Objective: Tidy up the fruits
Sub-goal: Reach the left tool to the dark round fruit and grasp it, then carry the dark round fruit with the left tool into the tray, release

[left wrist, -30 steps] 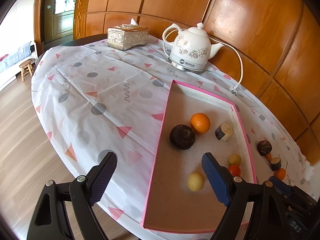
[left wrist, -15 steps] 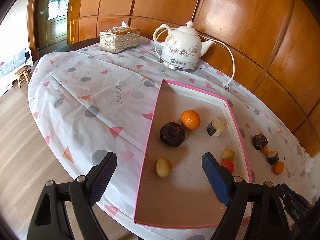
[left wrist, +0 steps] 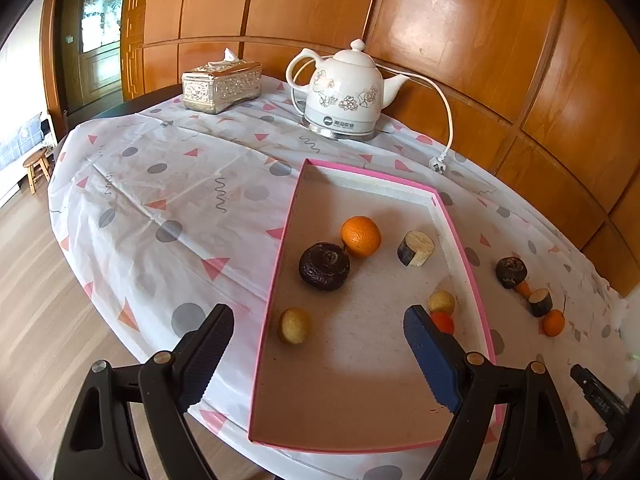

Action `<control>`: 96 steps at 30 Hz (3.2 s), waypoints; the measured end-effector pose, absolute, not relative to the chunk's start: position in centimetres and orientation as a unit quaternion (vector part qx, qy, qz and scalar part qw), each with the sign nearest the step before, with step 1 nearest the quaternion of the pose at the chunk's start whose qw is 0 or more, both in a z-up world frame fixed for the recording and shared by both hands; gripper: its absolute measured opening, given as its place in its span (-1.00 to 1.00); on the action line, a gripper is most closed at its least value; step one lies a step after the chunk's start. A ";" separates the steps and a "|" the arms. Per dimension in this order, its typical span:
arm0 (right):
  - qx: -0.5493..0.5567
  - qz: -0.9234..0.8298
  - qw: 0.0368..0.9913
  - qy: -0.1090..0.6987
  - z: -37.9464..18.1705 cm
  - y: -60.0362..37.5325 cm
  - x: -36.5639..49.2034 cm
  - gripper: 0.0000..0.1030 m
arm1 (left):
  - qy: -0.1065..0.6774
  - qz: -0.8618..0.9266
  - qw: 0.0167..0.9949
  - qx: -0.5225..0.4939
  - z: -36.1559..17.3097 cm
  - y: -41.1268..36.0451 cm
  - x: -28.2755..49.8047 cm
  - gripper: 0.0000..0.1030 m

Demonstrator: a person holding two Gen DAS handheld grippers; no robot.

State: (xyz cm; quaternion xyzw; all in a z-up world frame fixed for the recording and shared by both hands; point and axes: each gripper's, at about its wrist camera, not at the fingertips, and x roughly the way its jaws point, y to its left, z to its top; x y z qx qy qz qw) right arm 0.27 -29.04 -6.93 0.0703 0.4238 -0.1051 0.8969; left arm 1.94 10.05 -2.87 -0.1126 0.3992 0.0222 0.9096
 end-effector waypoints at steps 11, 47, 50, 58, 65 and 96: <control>0.103 -0.177 0.880 0.429 -8.3 -34.7 -2.3 -0.32 | 0.400 -0.006 0.913 -0.078 -2.3 7.8 2.7 0.69; 0.137 -0.232 0.861 0.431 -9.0 -39.7 -4.3 -0.32 | 0.476 -0.251 0.843 -0.008 -4.9 -12.9 16.1 0.23; 0.139 -0.236 0.859 0.432 -9.1 -40.0 -4.4 -0.32 | 0.486 -0.240 0.840 -0.019 -5.8 -13.5 17.3 0.22; 0.144 -0.248 0.856 0.430 -9.2 -40.7 -4.7 -0.32 | 0.503 -0.223 0.834 -0.042 -8.0 -14.1 19.2 0.15; 0.143 -0.248 0.857 0.429 -9.2 -40.6 -4.7 -0.32 | 0.502 -0.237 0.828 -0.077 -8.6 -13.4 19.2 -0.07; 0.128 -0.232 0.864 0.428 -8.9 -38.8 -4.9 -0.32 | 0.437 -0.095 0.884 -0.133 -3.7 4.8 18.1 -0.07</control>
